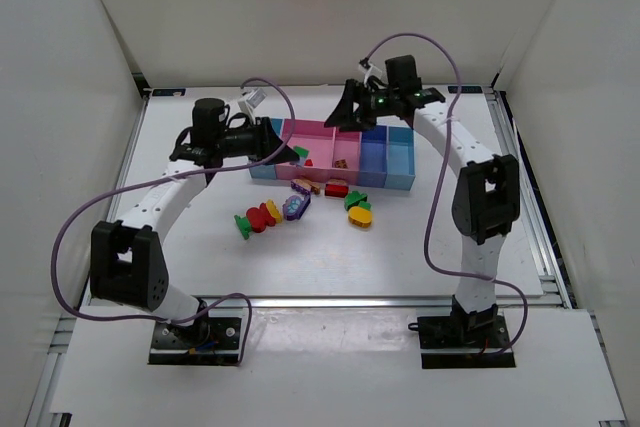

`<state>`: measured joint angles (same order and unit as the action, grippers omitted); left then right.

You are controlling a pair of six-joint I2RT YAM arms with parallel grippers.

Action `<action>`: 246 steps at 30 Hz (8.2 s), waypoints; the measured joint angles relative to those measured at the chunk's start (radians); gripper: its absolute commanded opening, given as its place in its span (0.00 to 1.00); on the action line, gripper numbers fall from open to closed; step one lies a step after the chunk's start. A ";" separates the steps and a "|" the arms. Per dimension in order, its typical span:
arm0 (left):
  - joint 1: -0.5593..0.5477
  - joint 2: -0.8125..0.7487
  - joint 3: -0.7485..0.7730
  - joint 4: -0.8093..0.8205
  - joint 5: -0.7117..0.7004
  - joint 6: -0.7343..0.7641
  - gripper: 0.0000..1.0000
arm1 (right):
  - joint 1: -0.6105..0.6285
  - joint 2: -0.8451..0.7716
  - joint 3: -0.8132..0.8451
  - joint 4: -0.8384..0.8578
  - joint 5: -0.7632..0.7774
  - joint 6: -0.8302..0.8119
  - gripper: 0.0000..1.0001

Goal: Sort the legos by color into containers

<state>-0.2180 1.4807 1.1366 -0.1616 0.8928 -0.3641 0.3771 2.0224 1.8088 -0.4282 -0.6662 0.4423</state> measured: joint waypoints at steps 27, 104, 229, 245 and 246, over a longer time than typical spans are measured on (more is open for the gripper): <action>-0.004 0.104 0.074 0.201 0.298 -0.104 0.10 | 0.051 -0.085 -0.059 0.138 -0.635 -0.051 0.69; -0.128 0.127 0.214 -0.012 -0.305 0.108 0.10 | -0.145 -0.351 -0.277 -0.112 0.142 -0.294 0.00; -0.006 -0.055 0.166 -0.272 -0.481 0.285 0.65 | 0.077 -0.271 -0.446 -0.269 0.049 -1.455 0.41; 0.019 -0.011 0.187 -0.271 -0.450 0.267 0.65 | -0.001 -0.207 -0.485 -0.269 0.117 -1.629 0.31; 0.021 -0.005 0.190 -0.268 -0.448 0.266 0.65 | -0.003 -0.204 -0.485 -0.269 0.119 -1.641 0.31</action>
<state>-0.1974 1.4754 1.3266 -0.4297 0.4446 -0.0982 0.3737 1.8187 1.3239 -0.6975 -0.5476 -1.1984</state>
